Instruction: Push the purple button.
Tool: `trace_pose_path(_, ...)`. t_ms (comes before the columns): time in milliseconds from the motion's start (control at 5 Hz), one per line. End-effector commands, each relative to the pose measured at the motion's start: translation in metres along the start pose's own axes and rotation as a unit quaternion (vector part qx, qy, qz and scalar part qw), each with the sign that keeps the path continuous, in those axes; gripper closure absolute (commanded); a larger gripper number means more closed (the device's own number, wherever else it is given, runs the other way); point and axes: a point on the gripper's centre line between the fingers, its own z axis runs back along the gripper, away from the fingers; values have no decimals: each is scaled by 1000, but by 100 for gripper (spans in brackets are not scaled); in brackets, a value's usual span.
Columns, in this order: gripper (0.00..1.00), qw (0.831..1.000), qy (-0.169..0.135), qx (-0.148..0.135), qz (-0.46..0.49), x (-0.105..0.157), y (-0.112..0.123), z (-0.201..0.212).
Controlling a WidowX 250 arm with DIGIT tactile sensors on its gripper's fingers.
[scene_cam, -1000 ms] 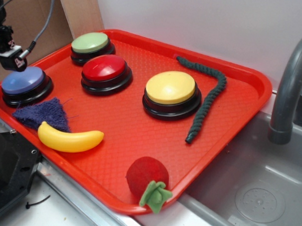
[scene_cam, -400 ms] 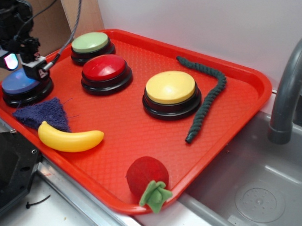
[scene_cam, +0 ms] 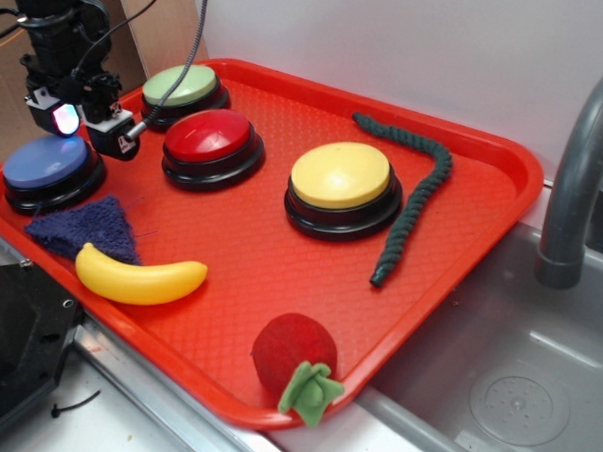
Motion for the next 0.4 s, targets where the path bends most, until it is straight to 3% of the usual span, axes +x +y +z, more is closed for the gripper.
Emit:
trace_pose_path(0, 0, 999, -30, 8, 9, -15, 20, 32)
trace_pose_path(200, 0, 999, -37, 12, 25, -22, 28, 38)
